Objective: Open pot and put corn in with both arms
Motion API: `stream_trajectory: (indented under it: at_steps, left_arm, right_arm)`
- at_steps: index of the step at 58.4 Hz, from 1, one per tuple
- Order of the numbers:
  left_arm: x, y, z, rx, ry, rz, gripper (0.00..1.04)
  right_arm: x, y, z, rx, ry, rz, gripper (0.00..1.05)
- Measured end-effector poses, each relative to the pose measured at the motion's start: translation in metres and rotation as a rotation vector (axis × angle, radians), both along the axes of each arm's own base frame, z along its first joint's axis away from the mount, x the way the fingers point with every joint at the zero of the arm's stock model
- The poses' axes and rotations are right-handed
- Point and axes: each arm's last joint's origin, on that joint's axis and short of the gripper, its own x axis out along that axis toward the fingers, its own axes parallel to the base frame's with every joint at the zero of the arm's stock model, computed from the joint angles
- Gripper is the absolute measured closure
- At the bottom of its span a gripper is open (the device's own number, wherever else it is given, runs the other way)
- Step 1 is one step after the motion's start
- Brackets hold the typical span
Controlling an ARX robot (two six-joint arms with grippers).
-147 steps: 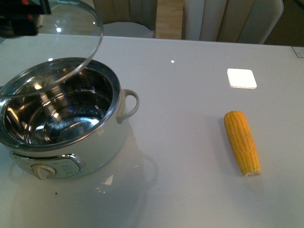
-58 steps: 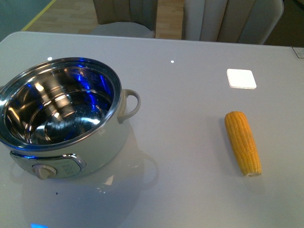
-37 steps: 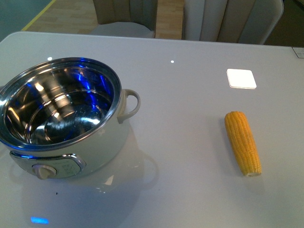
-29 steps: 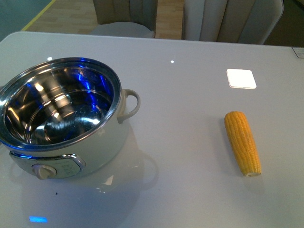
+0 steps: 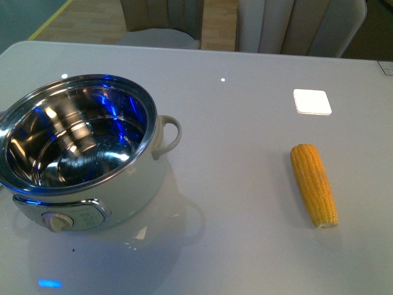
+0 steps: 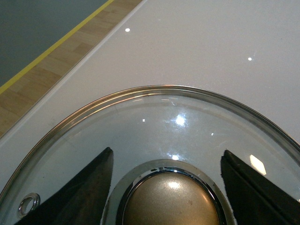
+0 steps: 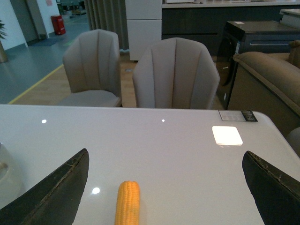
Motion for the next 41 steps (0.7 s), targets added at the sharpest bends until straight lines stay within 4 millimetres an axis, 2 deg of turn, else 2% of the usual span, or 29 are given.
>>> stream_trajectory:
  at_steps: [10, 17, 27, 31, 41]
  left_arm:
    - [-0.002, -0.002, 0.015, 0.009, -0.015, -0.001, 0.05]
    - [-0.001, -0.002, 0.04, 0.022, -0.054, -0.003, 0.07]
    - [-0.005, -0.007, 0.098, 0.027, -0.161, -0.011, 0.07]
    - [-0.012, -0.013, 0.133, 0.011, -0.23, -0.006, 0.07]
    - [-0.033, -0.029, 0.193, -0.034, -0.354, 0.013, 0.07]
  right_arm:
    - [0.0, 0.0, 0.0, 0.0, 0.0, 0.0, 0.09]
    - [0.0, 0.0, 0.0, 0.0, 0.0, 0.0, 0.09]
    - [0.0, 0.0, 0.0, 0.0, 0.0, 0.0, 0.09]
    - [0.0, 0.0, 0.0, 0.0, 0.0, 0.0, 0.09]
    - [0.0, 0.0, 0.0, 0.0, 0.0, 0.0, 0.09]
